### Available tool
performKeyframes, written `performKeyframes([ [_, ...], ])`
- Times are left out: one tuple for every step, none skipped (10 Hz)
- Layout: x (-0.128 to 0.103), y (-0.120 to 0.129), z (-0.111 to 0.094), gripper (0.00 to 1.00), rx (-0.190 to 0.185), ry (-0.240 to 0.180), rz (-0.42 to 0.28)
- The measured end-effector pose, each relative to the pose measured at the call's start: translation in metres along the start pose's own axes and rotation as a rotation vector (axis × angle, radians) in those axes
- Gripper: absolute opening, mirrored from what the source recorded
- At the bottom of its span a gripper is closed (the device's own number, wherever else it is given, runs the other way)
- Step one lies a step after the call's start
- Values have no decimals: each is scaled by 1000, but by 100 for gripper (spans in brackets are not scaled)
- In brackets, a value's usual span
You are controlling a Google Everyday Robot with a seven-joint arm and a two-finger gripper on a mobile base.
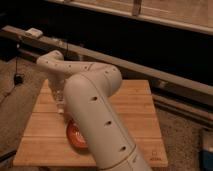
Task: Place the bottle in the ceramic bowl
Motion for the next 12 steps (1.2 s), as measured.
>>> performKeyframes([
  [22,-1,-11,0,-12,-3,-33],
  [40,-8,-23,0,-15,-6,-53],
  [51,-13,-32,0,-24,-8,-67],
  [61,-17,-38,0,-33,-12,-83],
  [74,-22,-47,0,-43,-17,-99],
  [81,-28,-52,0,-48,-22,-103],
  [88,-36,-56,0,-51,-27,-101],
  [95,-43,-58,0,-51,-29,-101],
  [102,-51,-58,0,-48,-26,-97],
  [109,-58,-55,0,-45,-20,-95],
  [119,-68,-48,0,-44,-9,-85],
  [125,-73,-43,0,-45,-4,-78],
])
